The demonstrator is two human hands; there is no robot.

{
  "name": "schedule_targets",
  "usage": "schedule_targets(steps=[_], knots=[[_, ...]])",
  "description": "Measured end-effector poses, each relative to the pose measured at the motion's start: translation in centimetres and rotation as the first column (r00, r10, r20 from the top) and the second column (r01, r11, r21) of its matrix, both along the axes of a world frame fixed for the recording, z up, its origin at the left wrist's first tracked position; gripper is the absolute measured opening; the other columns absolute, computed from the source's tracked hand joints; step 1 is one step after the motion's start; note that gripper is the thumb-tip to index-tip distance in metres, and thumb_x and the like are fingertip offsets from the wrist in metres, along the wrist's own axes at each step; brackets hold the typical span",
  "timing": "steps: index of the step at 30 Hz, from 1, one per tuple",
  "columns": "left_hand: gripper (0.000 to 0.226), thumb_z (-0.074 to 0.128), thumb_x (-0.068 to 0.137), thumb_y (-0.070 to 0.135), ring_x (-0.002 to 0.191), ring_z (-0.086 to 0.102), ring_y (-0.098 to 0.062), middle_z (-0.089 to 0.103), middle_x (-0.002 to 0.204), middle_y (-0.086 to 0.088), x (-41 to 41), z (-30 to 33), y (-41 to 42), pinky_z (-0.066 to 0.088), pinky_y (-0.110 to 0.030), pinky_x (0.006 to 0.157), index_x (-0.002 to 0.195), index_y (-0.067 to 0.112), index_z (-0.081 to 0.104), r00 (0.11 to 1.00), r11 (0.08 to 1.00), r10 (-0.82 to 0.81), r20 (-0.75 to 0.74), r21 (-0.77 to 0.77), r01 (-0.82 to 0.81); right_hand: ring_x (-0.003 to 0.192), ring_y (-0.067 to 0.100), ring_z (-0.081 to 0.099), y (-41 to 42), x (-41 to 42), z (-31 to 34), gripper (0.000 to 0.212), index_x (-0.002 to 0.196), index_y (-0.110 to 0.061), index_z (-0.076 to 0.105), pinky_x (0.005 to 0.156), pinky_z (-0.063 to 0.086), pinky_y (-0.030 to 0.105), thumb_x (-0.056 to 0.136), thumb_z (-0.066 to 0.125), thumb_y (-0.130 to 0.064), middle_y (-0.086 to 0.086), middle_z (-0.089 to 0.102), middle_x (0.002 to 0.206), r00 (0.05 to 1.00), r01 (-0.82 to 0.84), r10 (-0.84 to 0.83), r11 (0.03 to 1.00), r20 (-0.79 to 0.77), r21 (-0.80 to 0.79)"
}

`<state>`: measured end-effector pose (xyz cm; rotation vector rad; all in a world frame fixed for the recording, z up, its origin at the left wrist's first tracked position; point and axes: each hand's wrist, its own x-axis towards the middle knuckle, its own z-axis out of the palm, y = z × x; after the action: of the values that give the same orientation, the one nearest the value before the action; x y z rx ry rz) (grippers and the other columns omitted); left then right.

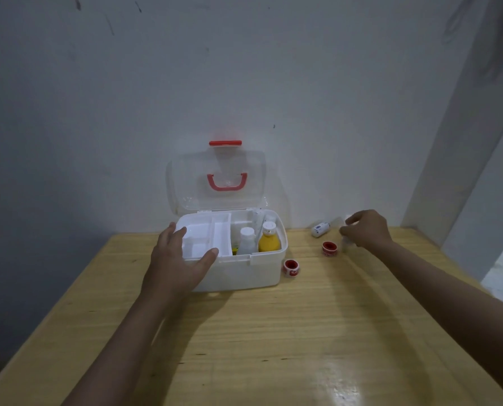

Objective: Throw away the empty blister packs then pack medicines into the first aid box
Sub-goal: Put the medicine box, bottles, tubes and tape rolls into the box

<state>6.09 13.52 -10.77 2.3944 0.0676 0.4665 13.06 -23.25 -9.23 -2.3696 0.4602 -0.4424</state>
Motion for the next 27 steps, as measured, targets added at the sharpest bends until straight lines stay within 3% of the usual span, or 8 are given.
schedule_targets(steps=[3,5,11,15,22,27], knots=[[0.083,0.064,0.075,0.058,0.141,0.026,-0.023,0.019,0.157,0.002,-0.1,0.1,-0.1,0.035,-0.045,0.105,0.142,0.019,0.035,1.000,1.000,-0.012,0.007,-0.009,0.012,0.098,0.026,0.065,1.2,-1.7,2.4,0.032,0.102,-0.002,0.070,0.084,0.050,0.031,0.073,0.073,-0.015,0.015,0.069,0.109,0.991,-0.051,0.054,0.998,0.126,-0.026],[0.084,0.064,0.075,0.059,0.141,0.025,-0.022,0.018,0.157,0.003,-0.3,0.3,-0.1,0.035,-0.045,0.105,0.143,0.019,0.034,1.000,1.000,-0.015,-0.001,-0.021,0.015,0.089,0.023,0.067,3.5,-2.9,4.6,0.033,0.102,-0.004,0.070,0.084,0.054,0.034,0.073,0.074,-0.018,0.012,0.071,0.101,0.970,-0.147,0.140,0.989,0.197,0.019],[0.090,0.056,0.076,0.067,0.142,0.021,-0.023,0.011,0.158,0.003,-0.5,0.8,0.1,0.034,-0.046,0.105,0.147,0.020,0.026,0.996,0.998,-0.045,-0.071,0.049,0.049,0.074,0.016,0.070,13.4,-5.0,8.7,0.030,0.094,-0.005,0.073,0.076,0.059,0.034,0.071,0.078,-0.025,0.012,0.074,0.087,0.895,-0.398,0.364,0.912,0.257,0.095],[0.098,0.054,0.074,0.071,0.143,0.017,-0.025,0.005,0.159,0.003,-0.6,1.3,0.6,0.033,-0.048,0.106,0.149,0.021,0.017,0.984,0.990,-0.104,-0.143,0.075,0.116,0.064,0.007,0.065,19.0,-4.9,8.7,0.030,0.098,-0.002,0.072,0.062,0.052,0.016,0.076,0.075,-0.022,0.010,0.075,0.089,0.853,-0.496,0.486,0.868,0.188,0.006],[0.110,0.056,0.071,0.072,0.145,0.013,-0.027,0.000,0.160,0.000,-0.6,1.5,1.3,0.030,-0.047,0.110,0.151,0.018,0.001,0.966,0.979,-0.179,-0.188,0.061,0.193,0.072,0.019,0.065,23.3,-3.6,6.5,0.022,0.089,0.001,0.072,0.063,0.048,0.020,0.079,0.071,-0.019,0.013,0.072,0.088,0.833,-0.542,0.553,0.813,-0.010,-0.212],[0.112,0.057,0.072,0.071,0.145,0.013,-0.026,-0.002,0.160,0.001,-0.6,1.5,1.3,0.030,-0.045,0.109,0.150,0.017,-0.002,0.967,0.980,-0.184,-0.179,0.039,0.193,0.071,0.018,0.062,23.3,-3.2,5.8,0.030,0.087,-0.001,0.072,0.056,0.038,0.019,0.083,0.067,-0.031,0.011,0.072,0.084,0.812,-0.582,0.567,0.777,-0.136,-0.239]])
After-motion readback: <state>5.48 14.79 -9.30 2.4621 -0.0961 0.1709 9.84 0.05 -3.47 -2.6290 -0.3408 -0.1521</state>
